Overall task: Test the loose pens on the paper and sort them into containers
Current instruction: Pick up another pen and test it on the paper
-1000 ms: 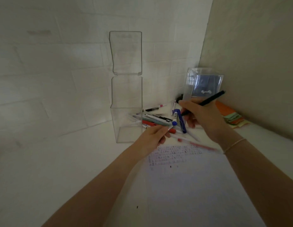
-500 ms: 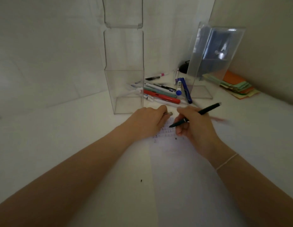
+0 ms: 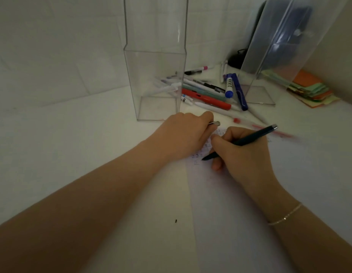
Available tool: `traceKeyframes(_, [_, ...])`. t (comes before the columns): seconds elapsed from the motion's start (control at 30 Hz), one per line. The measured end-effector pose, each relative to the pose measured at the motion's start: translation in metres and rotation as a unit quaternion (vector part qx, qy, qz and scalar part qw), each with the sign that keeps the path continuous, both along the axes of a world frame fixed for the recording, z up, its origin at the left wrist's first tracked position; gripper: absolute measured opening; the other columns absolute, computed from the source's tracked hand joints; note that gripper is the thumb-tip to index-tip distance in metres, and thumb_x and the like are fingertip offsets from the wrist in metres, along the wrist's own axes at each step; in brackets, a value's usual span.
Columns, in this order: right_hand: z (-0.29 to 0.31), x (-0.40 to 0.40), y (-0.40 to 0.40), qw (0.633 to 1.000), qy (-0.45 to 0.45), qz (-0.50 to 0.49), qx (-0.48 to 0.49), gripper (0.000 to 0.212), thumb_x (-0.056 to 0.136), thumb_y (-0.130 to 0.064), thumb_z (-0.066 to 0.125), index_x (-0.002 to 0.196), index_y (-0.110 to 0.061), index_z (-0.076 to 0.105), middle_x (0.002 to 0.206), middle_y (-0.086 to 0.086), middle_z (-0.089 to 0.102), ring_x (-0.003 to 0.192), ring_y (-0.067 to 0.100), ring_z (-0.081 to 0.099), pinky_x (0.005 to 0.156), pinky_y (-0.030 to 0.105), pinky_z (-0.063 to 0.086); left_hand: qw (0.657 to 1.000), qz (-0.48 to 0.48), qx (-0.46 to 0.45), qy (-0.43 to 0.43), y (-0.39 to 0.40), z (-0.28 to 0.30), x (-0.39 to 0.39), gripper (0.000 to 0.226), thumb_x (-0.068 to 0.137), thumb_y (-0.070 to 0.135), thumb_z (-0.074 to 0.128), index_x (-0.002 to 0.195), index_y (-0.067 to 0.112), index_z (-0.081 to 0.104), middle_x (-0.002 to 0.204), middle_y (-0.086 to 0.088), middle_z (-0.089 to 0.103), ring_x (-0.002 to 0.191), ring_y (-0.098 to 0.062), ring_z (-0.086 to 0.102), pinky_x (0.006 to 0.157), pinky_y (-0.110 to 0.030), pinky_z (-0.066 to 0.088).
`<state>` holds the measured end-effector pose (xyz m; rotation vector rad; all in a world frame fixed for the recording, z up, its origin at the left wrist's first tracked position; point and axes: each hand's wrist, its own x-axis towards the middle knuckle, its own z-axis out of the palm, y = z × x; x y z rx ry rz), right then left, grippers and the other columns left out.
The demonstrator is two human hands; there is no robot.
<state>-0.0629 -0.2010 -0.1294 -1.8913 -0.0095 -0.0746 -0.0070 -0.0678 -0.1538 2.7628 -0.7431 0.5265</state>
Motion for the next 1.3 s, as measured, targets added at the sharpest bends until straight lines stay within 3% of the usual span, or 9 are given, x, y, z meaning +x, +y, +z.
traceKeyframes(0.33, [-0.001, 0.000, 0.002, 1.000, -0.007, -0.010, -0.015, 0.023, 0.083, -0.003, 0.061, 0.065, 0.011, 0.055, 0.045, 0.015, 0.058, 0.028, 0.003, 0.047, 0.034, 0.012, 0.036, 0.999, -0.022, -0.014, -0.018, 0.002, -0.002, 0.000, 0.033, 0.099, 0.038, 0.035, 0.101, 0.010, 0.053, 0.072, -0.008, 0.061, 0.060, -0.028, 0.052, 0.056, -0.037, 0.042])
traceKeyframes(0.47, [-0.001, 0.000, 0.002, 1.000, 0.003, -0.015, -0.018, 0.023, 0.081, -0.001, 0.060, 0.062, 0.010, 0.055, 0.037, 0.007, 0.054, 0.027, 0.006, 0.046, 0.033, 0.012, 0.036, 1.000, -0.014, 0.000, -0.004, 0.001, 0.000, 0.000, 0.034, 0.099, 0.039, 0.031, 0.103, 0.011, 0.051, 0.074, -0.007, 0.061, 0.059, -0.025, 0.046, 0.056, -0.036, 0.039])
traceKeyframes(0.57, [-0.001, 0.001, 0.002, 1.000, 0.004, -0.020, -0.013, 0.025, 0.082, -0.001, 0.060, 0.058, 0.001, 0.054, 0.036, 0.005, 0.054, 0.027, 0.005, 0.045, 0.033, 0.011, 0.034, 1.000, -0.011, 0.005, 0.000, 0.001, 0.000, -0.001, 0.035, 0.099, 0.039, 0.031, 0.105, 0.011, 0.051, 0.075, -0.007, 0.062, 0.061, -0.026, 0.051, 0.058, -0.036, 0.040])
traceKeyframes(0.67, [0.000, 0.000, 0.002, 1.000, 0.006, -0.012, -0.001, 0.024, 0.082, -0.001, 0.060, 0.059, 0.004, 0.055, 0.037, 0.005, 0.055, 0.027, 0.006, 0.047, 0.033, 0.011, 0.035, 1.000, -0.009, 0.008, 0.004, 0.001, 0.001, -0.002, 0.034, 0.099, 0.039, 0.032, 0.105, 0.011, 0.051, 0.077, -0.008, 0.063, 0.065, -0.029, 0.055, 0.058, -0.034, 0.038])
traceKeyframes(0.87, [-0.001, 0.001, 0.001, 1.000, 0.000, 0.009, 0.007, 0.022, 0.081, 0.000, 0.061, 0.064, 0.013, 0.058, 0.039, 0.008, 0.057, 0.028, 0.009, 0.049, 0.035, 0.014, 0.040, 0.999, -0.002, 0.015, 0.028, 0.001, 0.002, -0.001, 0.033, 0.099, 0.038, 0.032, 0.107, 0.012, 0.050, 0.077, -0.007, 0.061, 0.061, -0.023, 0.044, 0.059, -0.035, 0.040])
traceKeyframes(1.1, [-0.005, 0.003, 0.001, 1.000, -0.017, -0.022, -0.004, 0.029, 0.084, -0.002, 0.059, 0.056, -0.002, 0.050, 0.042, 0.008, 0.051, 0.027, 0.006, 0.046, 0.034, 0.014, 0.037, 1.000, -0.017, -0.008, 0.005, 0.001, 0.001, -0.005, 0.031, 0.099, 0.034, 0.036, 0.101, 0.008, 0.053, 0.069, -0.008, 0.060, 0.053, -0.023, 0.042, 0.052, -0.034, 0.035])
traceKeyframes(1.17, [-0.005, 0.005, -0.003, 0.999, -0.027, -0.030, 0.025, 0.029, 0.084, -0.004, 0.061, 0.057, -0.004, 0.052, 0.041, 0.005, 0.052, 0.031, 0.008, 0.047, 0.038, 0.017, 0.041, 1.000, -0.020, -0.014, 0.006, 0.001, 0.003, -0.007, 0.029, 0.100, 0.034, 0.035, 0.102, 0.009, 0.051, 0.064, -0.002, 0.055, 0.050, -0.021, 0.041, 0.050, -0.031, 0.032])
traceKeyframes(1.3, [0.000, 0.009, -0.015, 0.962, -0.080, -0.124, 0.229, 0.021, 0.086, -0.017, 0.065, 0.067, -0.015, 0.056, 0.056, 0.000, 0.064, 0.050, 0.013, 0.059, 0.057, 0.026, 0.051, 0.998, -0.038, -0.051, 0.027, 0.003, 0.009, -0.012, 0.021, 0.100, 0.032, 0.032, 0.104, 0.015, 0.043, 0.059, 0.012, 0.039, 0.046, -0.009, 0.041, 0.046, -0.029, 0.034])
